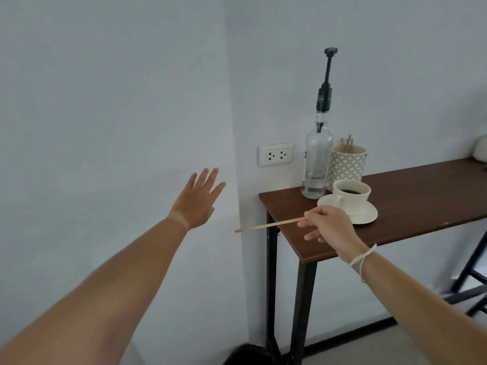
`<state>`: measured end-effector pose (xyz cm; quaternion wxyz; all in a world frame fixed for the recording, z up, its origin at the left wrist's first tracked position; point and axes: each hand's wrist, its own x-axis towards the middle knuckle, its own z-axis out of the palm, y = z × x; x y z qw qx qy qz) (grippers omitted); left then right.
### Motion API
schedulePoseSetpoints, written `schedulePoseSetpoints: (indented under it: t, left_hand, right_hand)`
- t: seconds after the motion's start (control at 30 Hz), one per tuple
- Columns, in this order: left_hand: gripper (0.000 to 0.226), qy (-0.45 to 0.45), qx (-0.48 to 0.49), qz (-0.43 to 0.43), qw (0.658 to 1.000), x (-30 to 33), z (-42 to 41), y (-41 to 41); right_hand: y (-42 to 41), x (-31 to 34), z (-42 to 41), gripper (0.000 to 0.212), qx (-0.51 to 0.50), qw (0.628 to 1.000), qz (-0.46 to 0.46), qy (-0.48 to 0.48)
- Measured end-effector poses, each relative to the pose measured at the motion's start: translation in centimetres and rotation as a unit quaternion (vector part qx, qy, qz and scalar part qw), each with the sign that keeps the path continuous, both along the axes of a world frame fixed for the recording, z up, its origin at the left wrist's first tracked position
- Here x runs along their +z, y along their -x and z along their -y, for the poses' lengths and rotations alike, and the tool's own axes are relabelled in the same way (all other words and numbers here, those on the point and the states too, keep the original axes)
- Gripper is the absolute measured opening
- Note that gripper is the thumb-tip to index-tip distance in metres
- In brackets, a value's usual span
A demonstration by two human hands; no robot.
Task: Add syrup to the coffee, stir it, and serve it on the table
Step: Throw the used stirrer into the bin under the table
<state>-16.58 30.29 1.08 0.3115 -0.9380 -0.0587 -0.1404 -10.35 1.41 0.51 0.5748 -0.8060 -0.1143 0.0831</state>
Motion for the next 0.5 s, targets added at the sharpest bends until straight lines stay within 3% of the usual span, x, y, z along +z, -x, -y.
schedulePoseSetpoints:
  t: [0.5]
  left_hand:
    - [0.089,-0.099,0.010,-0.062,0.993,-5.2,-4.4,-2.5]
  right_hand:
    - [1.4,-7.1,-8.3,0.016,0.065,0.965,0.146,0.207]
